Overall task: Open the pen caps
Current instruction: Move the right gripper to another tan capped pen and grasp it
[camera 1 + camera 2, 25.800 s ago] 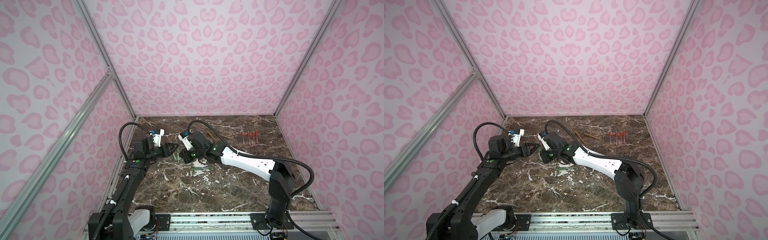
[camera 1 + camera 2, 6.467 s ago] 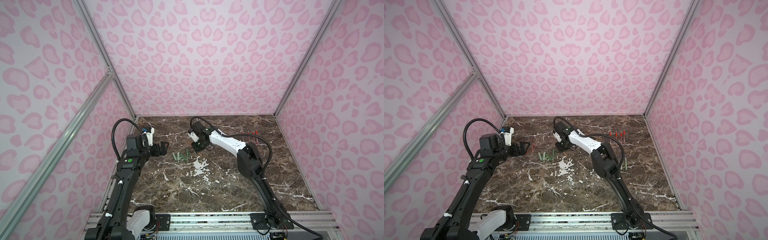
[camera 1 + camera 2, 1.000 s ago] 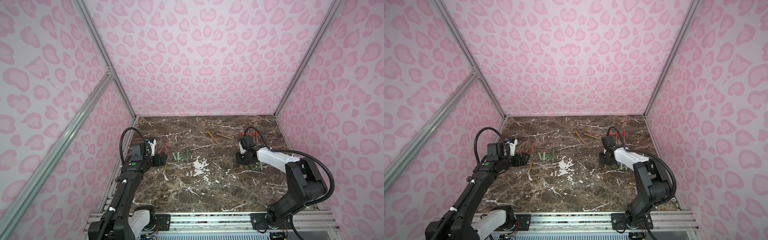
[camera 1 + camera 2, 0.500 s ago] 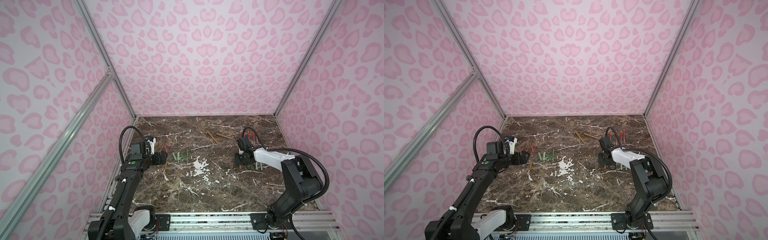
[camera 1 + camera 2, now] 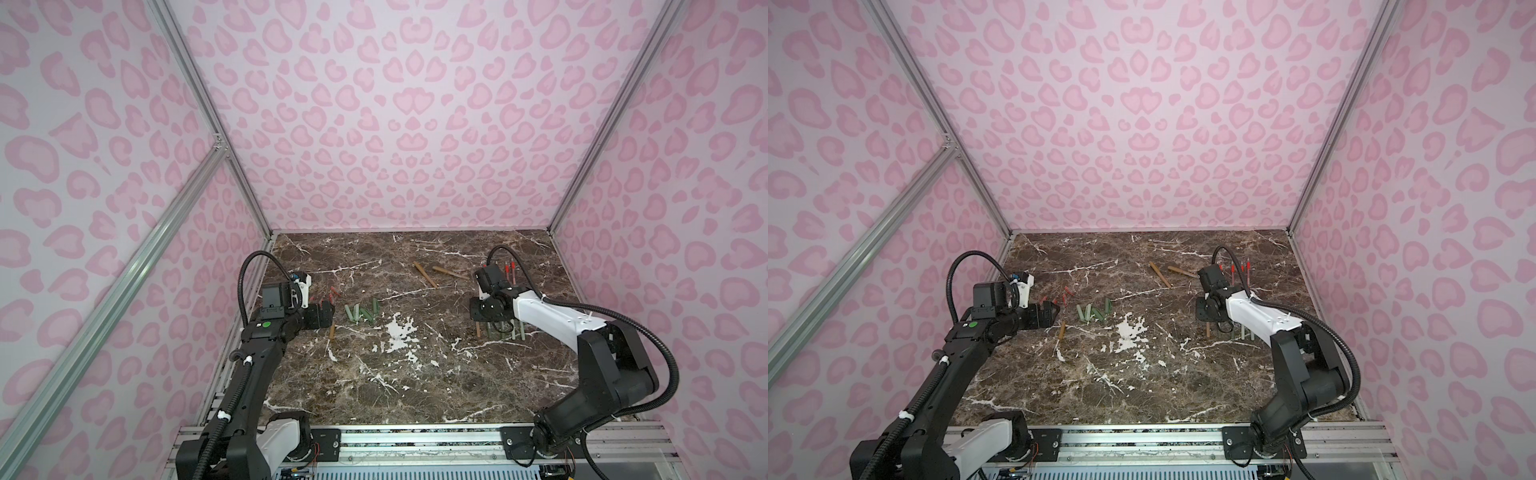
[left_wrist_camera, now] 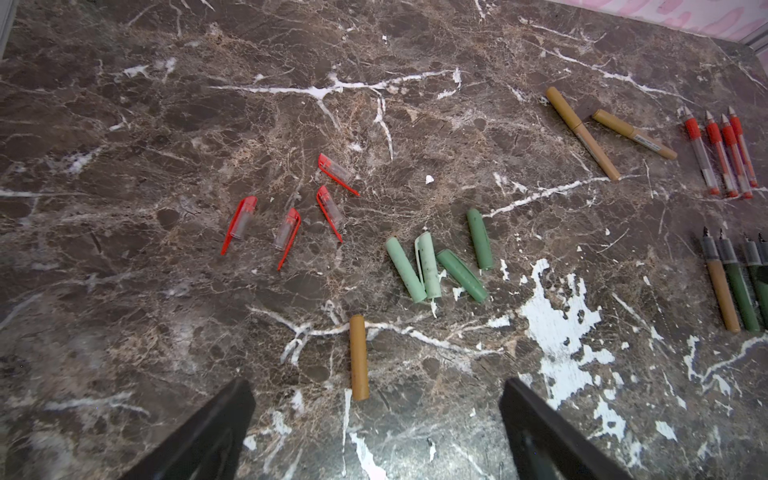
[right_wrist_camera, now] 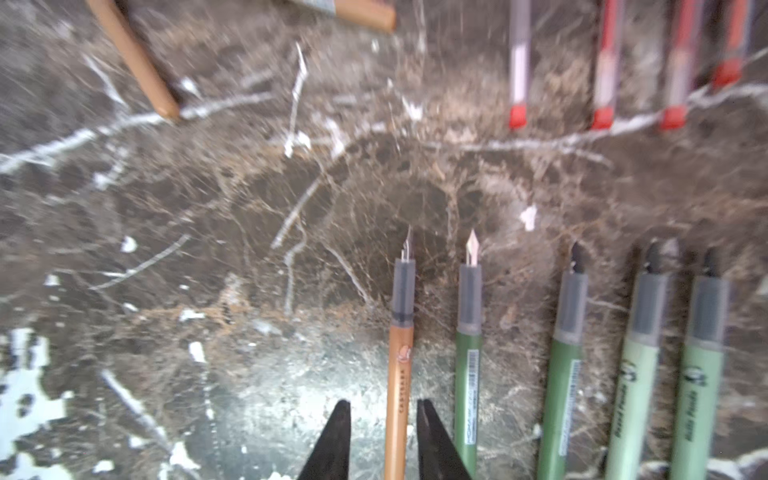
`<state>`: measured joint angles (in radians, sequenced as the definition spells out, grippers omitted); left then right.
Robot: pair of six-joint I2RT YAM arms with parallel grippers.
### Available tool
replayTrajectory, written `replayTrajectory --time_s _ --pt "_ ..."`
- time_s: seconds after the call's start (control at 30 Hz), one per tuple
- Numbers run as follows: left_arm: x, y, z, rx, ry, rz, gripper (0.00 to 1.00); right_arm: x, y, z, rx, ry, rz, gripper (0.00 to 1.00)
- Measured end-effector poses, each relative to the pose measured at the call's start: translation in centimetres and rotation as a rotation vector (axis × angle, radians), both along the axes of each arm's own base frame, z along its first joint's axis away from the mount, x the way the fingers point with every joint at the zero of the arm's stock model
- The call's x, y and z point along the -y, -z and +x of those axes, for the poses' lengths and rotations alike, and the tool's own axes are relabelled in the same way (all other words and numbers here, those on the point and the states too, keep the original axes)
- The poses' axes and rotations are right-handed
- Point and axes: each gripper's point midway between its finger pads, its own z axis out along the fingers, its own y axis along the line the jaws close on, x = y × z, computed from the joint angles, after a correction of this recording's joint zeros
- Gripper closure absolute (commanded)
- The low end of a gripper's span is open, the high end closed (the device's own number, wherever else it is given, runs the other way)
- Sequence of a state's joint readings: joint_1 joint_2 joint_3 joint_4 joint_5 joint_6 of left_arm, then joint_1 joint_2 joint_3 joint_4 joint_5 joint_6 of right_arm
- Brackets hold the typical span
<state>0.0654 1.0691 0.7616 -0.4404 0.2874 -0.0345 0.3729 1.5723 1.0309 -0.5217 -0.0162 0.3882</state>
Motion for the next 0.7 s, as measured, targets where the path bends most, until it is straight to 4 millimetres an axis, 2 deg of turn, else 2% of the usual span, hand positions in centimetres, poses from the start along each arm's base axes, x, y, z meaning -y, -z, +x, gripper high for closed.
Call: replayTrajectory --time_s 0.1,0.23,0.57,0.7 --pt "0.0 0.0 0.0 0.000 -0.001 0.000 0.02 -1.3 -2.2 1.4 0.050 -0.039 0.018 0.63" --pt "-0.1 -0.3 0.1 0.006 -0.004 0.001 0.01 -2.7 -2.5 3.8 0.049 -0.083 0.008 0.62" --pt "-0.1 -0.5 -0.2 0.019 -0.004 0.001 0.02 -8.4 -1.0 11.6 0.055 -0.224 0.017 0.56" --pt "-0.2 -0.6 -0.3 0.020 -0.004 0.001 0.02 -11.2 0.3 13.7 0.050 -0.280 0.039 0.56"
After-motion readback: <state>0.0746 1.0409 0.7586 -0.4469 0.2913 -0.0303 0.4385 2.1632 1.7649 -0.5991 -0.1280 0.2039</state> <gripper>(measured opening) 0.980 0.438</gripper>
